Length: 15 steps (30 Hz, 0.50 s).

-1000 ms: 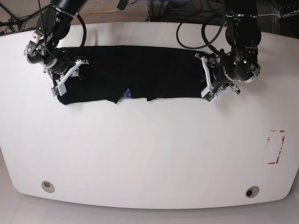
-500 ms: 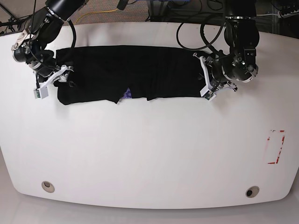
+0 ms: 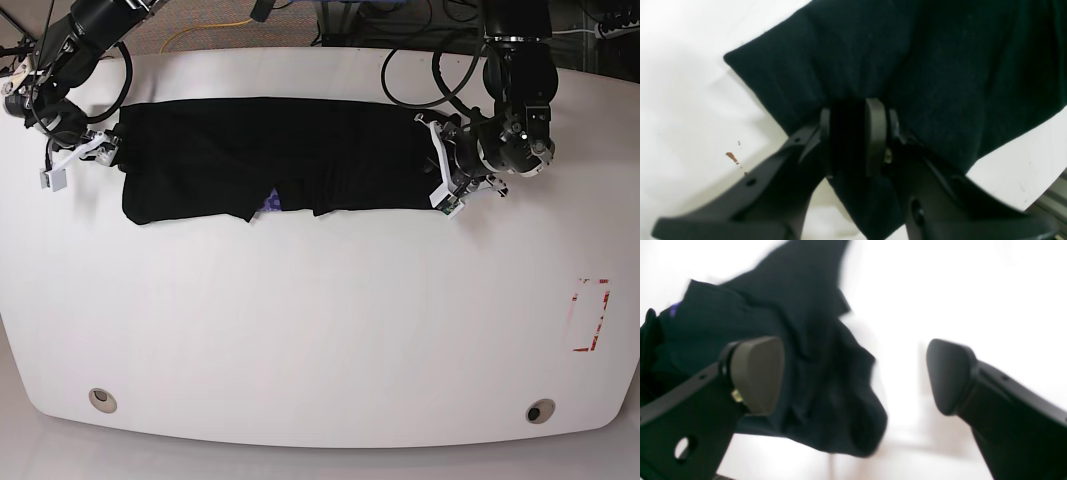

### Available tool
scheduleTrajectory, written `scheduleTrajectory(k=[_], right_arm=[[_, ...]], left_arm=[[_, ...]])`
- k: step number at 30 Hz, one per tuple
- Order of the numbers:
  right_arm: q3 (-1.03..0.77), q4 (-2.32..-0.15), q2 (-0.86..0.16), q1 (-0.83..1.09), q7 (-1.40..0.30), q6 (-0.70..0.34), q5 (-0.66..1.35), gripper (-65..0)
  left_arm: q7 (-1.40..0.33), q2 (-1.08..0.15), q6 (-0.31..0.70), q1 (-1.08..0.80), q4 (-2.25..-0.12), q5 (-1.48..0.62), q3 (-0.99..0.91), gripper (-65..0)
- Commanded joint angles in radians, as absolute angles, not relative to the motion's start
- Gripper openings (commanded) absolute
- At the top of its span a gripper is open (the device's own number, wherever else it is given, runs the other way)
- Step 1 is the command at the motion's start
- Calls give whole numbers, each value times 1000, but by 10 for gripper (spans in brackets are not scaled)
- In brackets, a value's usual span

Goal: Fold the T-shirt properly
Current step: 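Pull the strip end with the right gripper to straighten the strip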

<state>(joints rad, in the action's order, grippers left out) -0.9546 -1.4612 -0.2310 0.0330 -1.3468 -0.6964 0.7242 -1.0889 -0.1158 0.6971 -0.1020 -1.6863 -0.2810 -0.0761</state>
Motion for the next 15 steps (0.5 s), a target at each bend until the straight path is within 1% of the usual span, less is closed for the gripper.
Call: scheduleTrajectory(k=[1, 5, 9, 15], right_arm=[[-964, -1429, -259, 21, -1334, -698, 759, 0], [-960, -1408, -269, 27, -1331, -698, 814, 0], [-897, -1412, -257, 28, -1331, -698, 843, 0], [-862, -1414, -200, 28, -1331, -698, 842, -2]], left_arm=[[-1093, -122, 698, -110, -1689, -257, -74, -539], [-1093, -122, 698, -113, -1689, -257, -71, -539], [-1093, -122, 698, -116, -1689, -257, -71, -539], [-1096, -122, 698, -116, -1690, -257, -71, -539]])
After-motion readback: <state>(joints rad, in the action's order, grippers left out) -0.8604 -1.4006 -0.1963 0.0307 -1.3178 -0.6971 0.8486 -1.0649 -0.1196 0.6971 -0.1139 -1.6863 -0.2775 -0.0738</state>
